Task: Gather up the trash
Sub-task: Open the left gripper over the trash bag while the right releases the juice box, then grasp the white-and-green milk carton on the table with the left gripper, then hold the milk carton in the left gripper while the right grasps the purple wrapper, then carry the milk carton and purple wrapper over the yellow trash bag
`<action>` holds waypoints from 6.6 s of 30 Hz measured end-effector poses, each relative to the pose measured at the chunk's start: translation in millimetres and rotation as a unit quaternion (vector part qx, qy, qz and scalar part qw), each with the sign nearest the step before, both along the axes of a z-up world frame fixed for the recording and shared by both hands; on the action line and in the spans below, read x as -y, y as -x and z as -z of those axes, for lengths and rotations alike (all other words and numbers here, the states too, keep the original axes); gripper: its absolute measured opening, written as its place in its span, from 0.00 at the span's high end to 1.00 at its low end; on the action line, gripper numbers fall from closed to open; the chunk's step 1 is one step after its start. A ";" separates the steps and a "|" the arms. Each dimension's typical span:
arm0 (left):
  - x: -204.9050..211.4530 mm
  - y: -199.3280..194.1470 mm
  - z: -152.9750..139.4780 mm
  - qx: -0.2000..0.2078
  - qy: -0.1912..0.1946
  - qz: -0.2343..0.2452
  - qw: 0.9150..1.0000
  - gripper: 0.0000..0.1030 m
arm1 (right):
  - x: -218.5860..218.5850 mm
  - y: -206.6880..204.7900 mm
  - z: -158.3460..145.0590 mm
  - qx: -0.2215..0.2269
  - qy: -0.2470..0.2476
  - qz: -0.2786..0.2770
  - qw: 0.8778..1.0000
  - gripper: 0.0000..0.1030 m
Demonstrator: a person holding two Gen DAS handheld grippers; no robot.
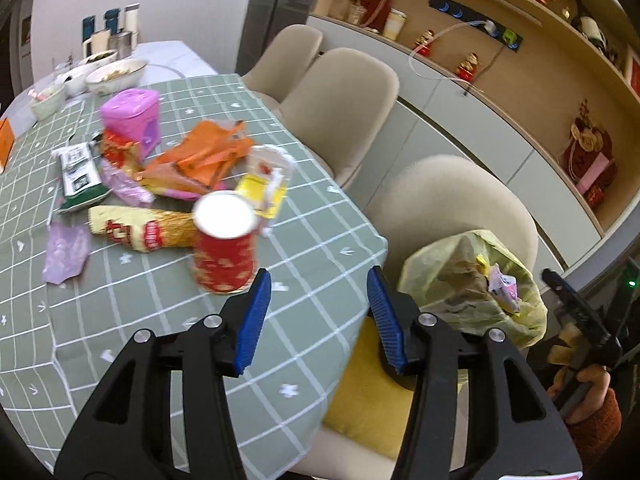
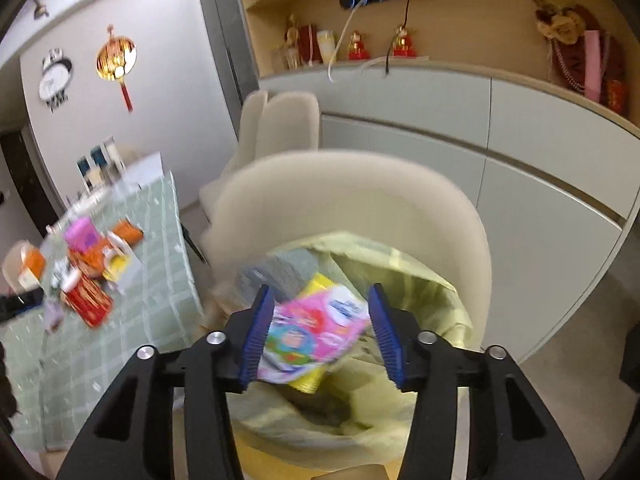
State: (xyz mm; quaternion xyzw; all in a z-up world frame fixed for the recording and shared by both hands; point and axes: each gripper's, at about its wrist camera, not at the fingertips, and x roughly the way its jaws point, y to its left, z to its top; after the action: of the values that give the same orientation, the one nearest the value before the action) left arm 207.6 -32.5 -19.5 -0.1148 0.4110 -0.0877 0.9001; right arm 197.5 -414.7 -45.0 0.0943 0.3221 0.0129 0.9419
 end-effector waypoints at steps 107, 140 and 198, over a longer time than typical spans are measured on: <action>-350.9 54.9 67.9 -0.058 -0.038 -0.081 0.994 0.40 | -475.2 -9.1 70.0 -0.118 0.079 -0.305 0.942 0.94; -348.8 63.8 76.4 -0.104 0.000 -0.105 0.989 0.51 | -521.2 12.7 107.6 -0.123 0.138 -0.366 0.912 0.27; 162.2 -23.6 -95.1 0.118 0.049 0.186 0.974 0.53 | -13.1 34.1 -95.1 0.067 0.131 -0.042 0.988 0.96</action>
State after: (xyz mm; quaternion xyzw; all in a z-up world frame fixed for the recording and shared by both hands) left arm 231.2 -194.7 75.6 -0.0688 0.3115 -0.2868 0.9033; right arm 163.4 -401.6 50.1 -0.0450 0.2604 0.0165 0.9643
